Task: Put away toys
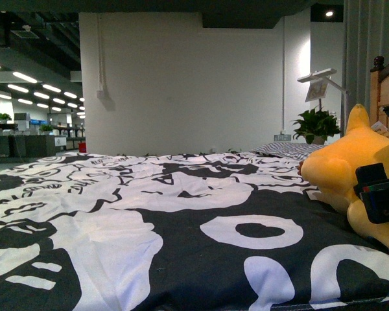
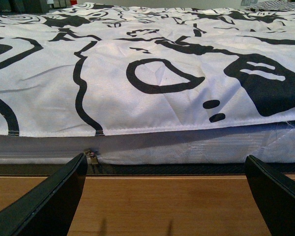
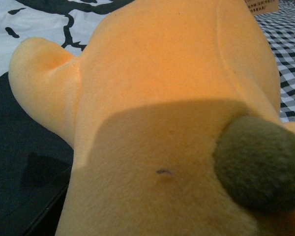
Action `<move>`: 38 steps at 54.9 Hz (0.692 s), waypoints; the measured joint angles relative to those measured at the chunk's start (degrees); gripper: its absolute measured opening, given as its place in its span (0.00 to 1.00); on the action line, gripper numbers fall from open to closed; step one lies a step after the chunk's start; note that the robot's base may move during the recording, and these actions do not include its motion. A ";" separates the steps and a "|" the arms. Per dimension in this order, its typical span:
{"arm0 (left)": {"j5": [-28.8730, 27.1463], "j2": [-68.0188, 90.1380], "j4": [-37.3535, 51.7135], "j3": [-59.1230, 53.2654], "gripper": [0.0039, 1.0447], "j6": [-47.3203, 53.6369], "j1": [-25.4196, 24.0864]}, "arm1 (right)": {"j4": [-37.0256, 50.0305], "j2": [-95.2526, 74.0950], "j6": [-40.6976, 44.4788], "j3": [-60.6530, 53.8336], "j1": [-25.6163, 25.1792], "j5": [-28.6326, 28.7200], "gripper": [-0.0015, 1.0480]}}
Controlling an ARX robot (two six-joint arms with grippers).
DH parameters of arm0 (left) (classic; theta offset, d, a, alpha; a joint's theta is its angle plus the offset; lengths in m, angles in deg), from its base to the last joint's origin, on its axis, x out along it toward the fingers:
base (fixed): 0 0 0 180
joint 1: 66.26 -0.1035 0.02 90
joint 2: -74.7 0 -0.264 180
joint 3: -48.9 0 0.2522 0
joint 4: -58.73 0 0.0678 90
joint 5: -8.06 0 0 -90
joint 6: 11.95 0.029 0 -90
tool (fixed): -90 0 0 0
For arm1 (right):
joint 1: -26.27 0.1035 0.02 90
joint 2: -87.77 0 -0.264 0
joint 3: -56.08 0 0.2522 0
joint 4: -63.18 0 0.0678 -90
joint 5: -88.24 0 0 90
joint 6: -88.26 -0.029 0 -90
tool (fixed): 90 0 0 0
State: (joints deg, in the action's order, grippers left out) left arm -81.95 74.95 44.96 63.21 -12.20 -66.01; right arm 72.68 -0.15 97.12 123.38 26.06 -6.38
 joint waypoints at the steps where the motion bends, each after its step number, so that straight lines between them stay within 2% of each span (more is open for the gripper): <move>1: 0.02 0.00 0.00 0.00 0.95 0.00 0.00 | 0.07 0.17 0.00 -0.22 0.11 -0.31 0.83; 8: 0.00 0.00 0.00 0.00 0.95 0.00 0.00 | 1.22 1.11 0.13 -1.01 1.07 -2.47 0.63; 14: 0.00 0.00 0.00 0.00 0.95 0.00 0.00 | 1.99 1.81 0.11 -1.33 1.44 -3.10 0.51; 23: 0.00 0.00 0.00 0.00 0.95 0.00 0.00 | 1.88 4.28 -1.36 -1.60 1.75 -2.67 0.35; 26: 0.00 0.00 0.00 0.00 0.95 0.00 0.00 | 0.96 7.17 -3.30 -1.99 1.84 -1.05 0.27; 31: 0.00 0.00 0.00 0.00 0.95 0.00 0.00 | 0.09 11.63 -6.32 -3.15 1.86 1.46 0.19; 38: 0.00 0.00 0.00 0.00 0.95 0.00 0.00 | -1.81 20.92 -11.19 -6.34 1.86 6.82 0.19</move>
State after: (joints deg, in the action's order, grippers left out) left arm -81.95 74.95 44.96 63.21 -12.20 -66.01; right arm 70.87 20.76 85.93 117.04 27.92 0.44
